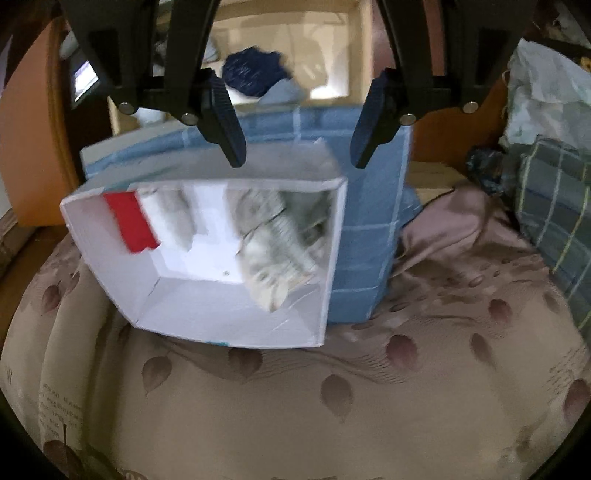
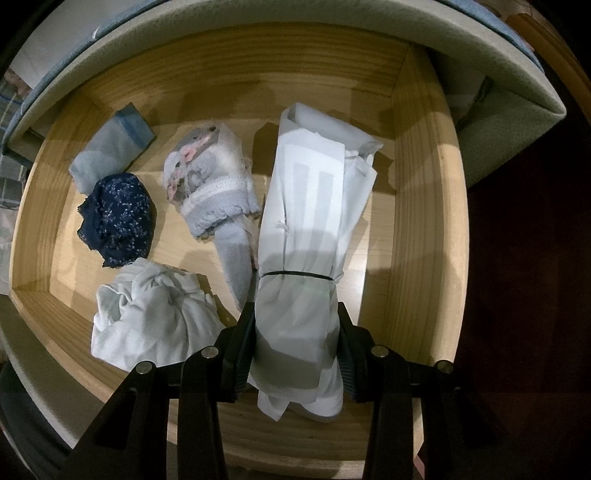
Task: Take underwear out of drawer
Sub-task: 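Open the left tool to drop the beige item into the box, then withdraw the left tool from the box back to the drawer front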
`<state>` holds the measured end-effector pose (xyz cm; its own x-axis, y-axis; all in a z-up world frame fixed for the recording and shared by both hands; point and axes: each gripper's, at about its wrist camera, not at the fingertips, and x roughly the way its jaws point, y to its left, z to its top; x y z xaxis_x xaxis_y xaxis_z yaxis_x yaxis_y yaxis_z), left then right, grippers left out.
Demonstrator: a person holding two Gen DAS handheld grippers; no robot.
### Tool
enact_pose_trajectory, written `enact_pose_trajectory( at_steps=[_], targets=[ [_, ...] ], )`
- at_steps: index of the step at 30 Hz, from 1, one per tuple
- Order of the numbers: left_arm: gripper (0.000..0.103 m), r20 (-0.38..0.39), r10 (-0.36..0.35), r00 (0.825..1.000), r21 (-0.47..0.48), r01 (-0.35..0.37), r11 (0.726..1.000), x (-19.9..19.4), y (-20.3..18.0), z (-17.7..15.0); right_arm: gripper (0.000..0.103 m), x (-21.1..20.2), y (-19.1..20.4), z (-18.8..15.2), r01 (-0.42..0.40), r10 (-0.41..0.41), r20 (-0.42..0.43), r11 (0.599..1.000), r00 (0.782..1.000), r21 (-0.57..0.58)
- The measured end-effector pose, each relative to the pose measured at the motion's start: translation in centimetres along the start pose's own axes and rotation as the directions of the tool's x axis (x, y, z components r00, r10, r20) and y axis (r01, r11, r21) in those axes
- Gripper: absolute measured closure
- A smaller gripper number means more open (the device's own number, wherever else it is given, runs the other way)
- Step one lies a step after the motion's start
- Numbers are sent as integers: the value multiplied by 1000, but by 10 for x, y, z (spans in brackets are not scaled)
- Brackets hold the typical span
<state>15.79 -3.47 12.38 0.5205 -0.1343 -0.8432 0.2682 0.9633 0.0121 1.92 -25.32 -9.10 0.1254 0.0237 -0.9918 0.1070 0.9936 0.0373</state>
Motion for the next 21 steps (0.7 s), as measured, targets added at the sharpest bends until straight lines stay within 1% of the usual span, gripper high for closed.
enact_pose_trajectory(
  at_steps=[2,6,8,12,14,18,21],
  targets=[
    [43,-8,28,1000,3,-28,1000,0,9,-22,66,0,0,0,2,-2,-2,1000,1000,-1],
    [43,-50,48,998,-8,-48,999,8,20,-60,66,2,3,0,6,-6,-4,1000,1000,-2],
    [43,-74,64,995,-30,-66,997,16,25,-82,66,2,3,0,8,-8,-5,1000,1000,-3],
    [43,-109,67,992,-90,-76,993,31,29,-122,66,5,7,0,12,-12,-7,1000,1000,-5],
    [43,-126,81,989,-97,-93,991,38,27,-139,67,6,8,0,11,-11,-8,1000,1000,-8],
    [43,-153,108,982,-99,-125,987,52,22,-162,67,6,12,-1,18,-18,-6,1000,1000,-17],
    [43,-162,105,981,-117,-124,985,59,20,-174,68,6,14,-1,18,-18,-4,1000,1000,-18]
  ],
)
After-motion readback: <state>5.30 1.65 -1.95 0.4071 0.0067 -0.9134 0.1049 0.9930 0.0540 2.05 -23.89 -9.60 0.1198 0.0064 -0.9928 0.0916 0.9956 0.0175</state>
